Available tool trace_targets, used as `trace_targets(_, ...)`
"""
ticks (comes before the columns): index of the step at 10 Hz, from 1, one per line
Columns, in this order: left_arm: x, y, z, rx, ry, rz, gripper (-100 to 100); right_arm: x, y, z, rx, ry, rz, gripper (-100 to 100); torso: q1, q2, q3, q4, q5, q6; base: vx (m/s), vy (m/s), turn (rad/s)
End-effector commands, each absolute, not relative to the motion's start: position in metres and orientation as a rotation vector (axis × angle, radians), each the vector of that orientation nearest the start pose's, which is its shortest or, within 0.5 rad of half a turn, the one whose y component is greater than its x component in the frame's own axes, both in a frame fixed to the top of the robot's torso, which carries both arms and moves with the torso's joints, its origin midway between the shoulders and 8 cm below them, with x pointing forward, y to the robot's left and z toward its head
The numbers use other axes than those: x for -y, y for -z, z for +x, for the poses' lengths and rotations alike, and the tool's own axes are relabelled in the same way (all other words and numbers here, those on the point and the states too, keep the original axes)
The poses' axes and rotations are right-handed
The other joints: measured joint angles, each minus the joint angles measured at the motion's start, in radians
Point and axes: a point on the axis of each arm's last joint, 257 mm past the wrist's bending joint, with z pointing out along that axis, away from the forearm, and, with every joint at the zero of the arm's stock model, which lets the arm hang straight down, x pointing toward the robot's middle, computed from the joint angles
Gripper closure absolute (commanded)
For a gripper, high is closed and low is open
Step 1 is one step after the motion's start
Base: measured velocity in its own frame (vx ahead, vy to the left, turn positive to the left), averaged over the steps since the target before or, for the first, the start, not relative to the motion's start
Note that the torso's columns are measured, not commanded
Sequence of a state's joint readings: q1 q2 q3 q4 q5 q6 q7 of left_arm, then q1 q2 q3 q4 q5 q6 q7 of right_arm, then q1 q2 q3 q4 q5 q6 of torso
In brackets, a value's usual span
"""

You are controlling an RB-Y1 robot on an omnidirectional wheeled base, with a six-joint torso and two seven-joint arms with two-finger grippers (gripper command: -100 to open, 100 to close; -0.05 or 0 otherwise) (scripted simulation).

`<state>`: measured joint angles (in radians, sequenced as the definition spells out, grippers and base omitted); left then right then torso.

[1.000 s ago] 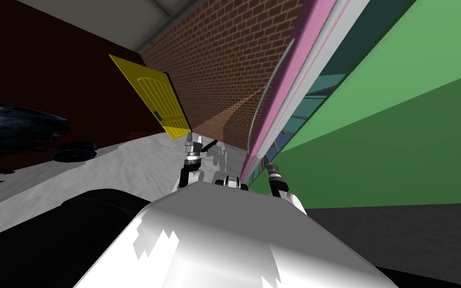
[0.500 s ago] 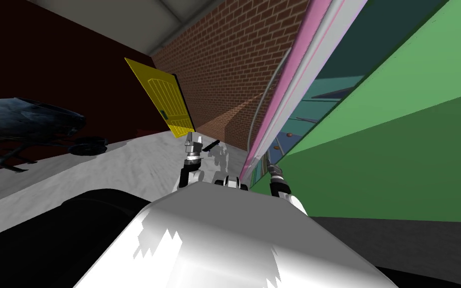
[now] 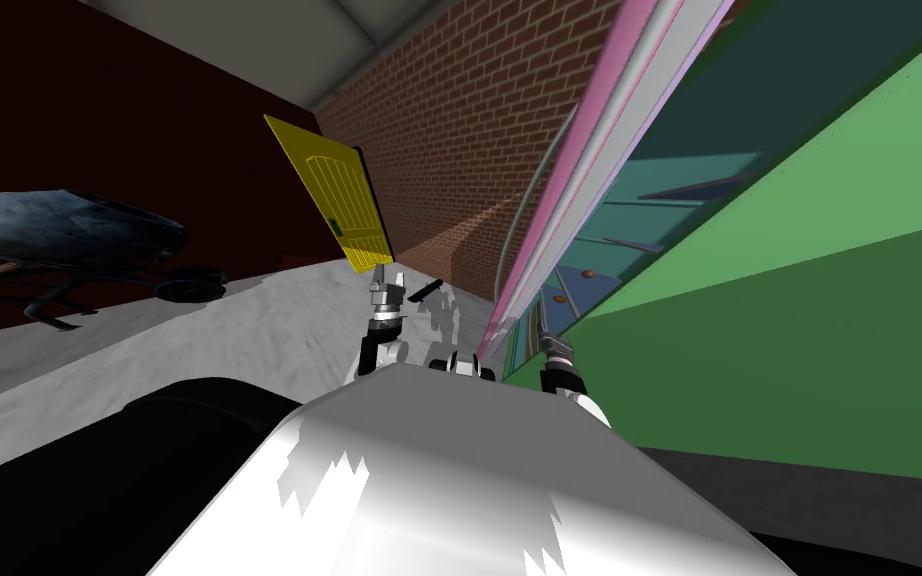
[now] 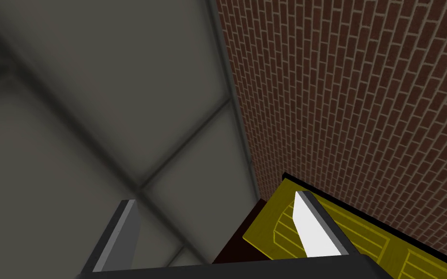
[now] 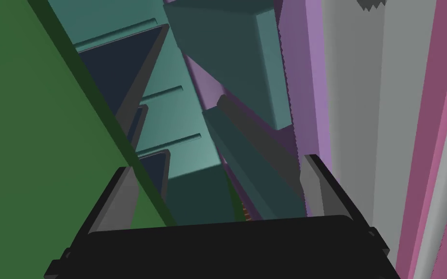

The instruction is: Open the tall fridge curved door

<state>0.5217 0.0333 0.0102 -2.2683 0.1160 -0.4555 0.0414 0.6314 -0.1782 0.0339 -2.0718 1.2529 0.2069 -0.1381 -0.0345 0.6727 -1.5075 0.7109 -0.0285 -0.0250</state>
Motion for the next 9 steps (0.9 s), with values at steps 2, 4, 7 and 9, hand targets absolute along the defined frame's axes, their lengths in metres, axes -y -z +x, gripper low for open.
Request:
trace_targets(2, -0.297, -0.004, 0.349, -0.605, 1.378, -0.785, 0, 0.374, 0.27, 0.348, -1.681, 0.143, 0.435, -100, -0.001, 0.002, 0.001, 0.002, 0.001, 0.001, -0.004, 0.019, 0.088)
trace_targets(4, -0.297, -0.004, 0.349, -0.605, 1.378, -0.785, 0, 0.39, 0.273, 0.339, -1.692, 0.253, 0.4, -100, -0.004, 0.0, 0.0, 0.001, -0.001, 0.0, 0.007, 0.035, 0.132)
trace_targets(7, -0.297, -0.004, 0.349, -0.605, 1.378, -0.785, 0, 0.406, 0.273, 0.329, -1.697, 0.376, 0.345, -100, -0.004, 0.003, 0.002, 0.004, 0.001, 0.0, 0.03, 0.045, 0.064)
trace_targets(9, -0.297, -0.004, 0.349, -0.605, 1.378, -0.785, 0, 0.421, 0.275, 0.318, -1.702, 0.471, 0.322, -100, -0.007, 0.007, 0.004, 0.007, 0.001, -0.001, -0.006, 0.015, 0.085)
